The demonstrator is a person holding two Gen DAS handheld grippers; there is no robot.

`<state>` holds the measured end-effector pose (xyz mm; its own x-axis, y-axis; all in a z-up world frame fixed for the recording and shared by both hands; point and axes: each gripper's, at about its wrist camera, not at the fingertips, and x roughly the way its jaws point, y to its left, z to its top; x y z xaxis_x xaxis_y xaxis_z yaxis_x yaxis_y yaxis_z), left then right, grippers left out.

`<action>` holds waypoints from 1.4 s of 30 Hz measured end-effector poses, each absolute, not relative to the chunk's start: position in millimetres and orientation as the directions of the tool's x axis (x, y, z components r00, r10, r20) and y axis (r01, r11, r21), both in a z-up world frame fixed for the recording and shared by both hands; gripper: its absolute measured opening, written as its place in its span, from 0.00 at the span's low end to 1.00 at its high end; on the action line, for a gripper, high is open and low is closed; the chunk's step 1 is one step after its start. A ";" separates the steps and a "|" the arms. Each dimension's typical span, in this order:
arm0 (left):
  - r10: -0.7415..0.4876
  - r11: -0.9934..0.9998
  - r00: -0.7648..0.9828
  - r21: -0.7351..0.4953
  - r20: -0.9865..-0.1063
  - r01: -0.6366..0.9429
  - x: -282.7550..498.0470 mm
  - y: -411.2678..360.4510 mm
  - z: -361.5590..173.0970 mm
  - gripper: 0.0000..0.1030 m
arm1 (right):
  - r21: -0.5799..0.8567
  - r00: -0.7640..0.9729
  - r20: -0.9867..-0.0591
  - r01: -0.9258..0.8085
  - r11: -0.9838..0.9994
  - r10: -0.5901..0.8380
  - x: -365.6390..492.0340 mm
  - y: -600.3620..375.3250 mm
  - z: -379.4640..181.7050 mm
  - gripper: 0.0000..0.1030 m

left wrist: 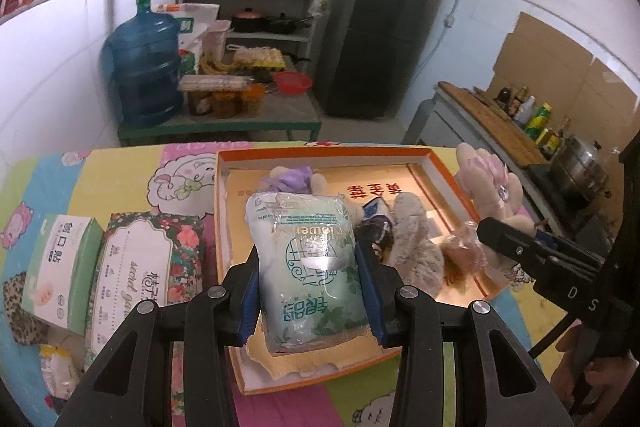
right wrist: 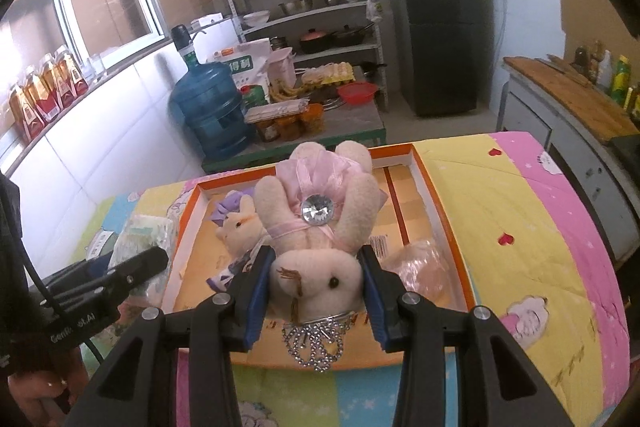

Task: Organize soft objects
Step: 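Carry the wipes pack with the left tool while the right tool carries the bunny to the box, then open the left tool over the box while the right tool releases the bunny inside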

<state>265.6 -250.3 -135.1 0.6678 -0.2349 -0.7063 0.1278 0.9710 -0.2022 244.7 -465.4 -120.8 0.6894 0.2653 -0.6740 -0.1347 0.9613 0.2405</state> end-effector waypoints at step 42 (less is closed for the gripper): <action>-0.215 0.971 0.596 -0.235 -0.774 0.046 302.2 -257.7 -184.5 0.64 | 0.294 0.536 -0.779 -0.148 0.944 0.326 339.4 -474.6 -187.0 0.48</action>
<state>302.2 -257.7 -184.5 0.5958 -0.2148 -0.7739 0.0455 0.9710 -0.2345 339.4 -474.6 -187.0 0.5356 0.3265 -0.7788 -0.1484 0.9443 0.2938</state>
